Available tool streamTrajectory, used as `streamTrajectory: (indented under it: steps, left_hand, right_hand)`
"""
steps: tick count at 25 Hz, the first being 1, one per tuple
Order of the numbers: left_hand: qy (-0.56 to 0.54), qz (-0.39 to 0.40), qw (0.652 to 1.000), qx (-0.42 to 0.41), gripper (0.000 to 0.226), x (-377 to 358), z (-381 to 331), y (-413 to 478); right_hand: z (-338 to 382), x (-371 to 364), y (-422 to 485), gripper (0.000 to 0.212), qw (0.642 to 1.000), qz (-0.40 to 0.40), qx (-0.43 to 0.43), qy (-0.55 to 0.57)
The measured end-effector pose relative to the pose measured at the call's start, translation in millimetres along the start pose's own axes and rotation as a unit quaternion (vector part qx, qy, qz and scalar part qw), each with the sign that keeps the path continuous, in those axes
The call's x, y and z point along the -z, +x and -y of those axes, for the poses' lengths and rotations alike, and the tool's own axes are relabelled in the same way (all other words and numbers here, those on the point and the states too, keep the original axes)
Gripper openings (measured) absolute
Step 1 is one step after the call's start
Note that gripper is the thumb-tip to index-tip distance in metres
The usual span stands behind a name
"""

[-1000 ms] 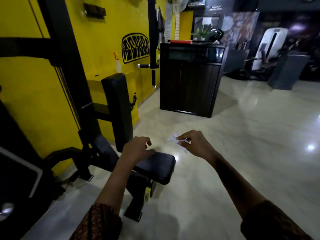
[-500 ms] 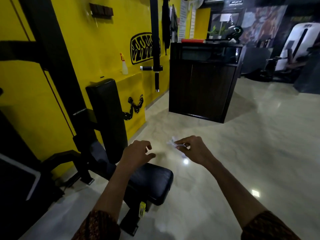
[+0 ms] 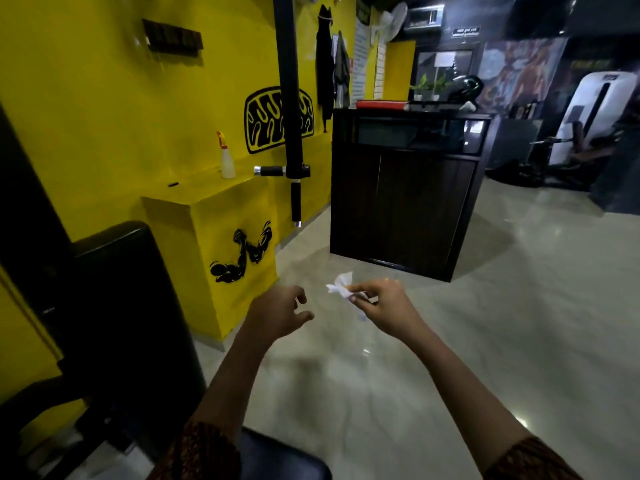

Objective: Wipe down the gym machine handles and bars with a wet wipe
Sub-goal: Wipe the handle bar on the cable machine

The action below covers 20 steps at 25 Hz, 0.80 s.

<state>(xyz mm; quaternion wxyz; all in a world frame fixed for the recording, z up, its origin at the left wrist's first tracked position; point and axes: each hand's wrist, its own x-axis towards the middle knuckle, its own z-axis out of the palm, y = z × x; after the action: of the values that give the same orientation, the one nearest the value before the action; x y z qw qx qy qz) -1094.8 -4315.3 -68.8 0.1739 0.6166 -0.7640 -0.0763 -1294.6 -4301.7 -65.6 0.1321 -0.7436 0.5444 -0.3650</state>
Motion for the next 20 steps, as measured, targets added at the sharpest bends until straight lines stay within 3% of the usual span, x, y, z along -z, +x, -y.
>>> streamTrajectory:
  steps: [9, 20]
  left_hand:
    - [0.032, 0.012, 0.998, 0.043, 0.035, -28, 9, 172]
    - [-0.004, -0.054, 0.981, 0.188, 0.039, -33, 52, 305]
  right_hand:
    - [-103, -24, 158, 0.025, 0.998, 0.030, -0.029, 0.049]
    - [-149, -71, 352, 0.020, 0.982, 0.086, 0.115, 0.121]
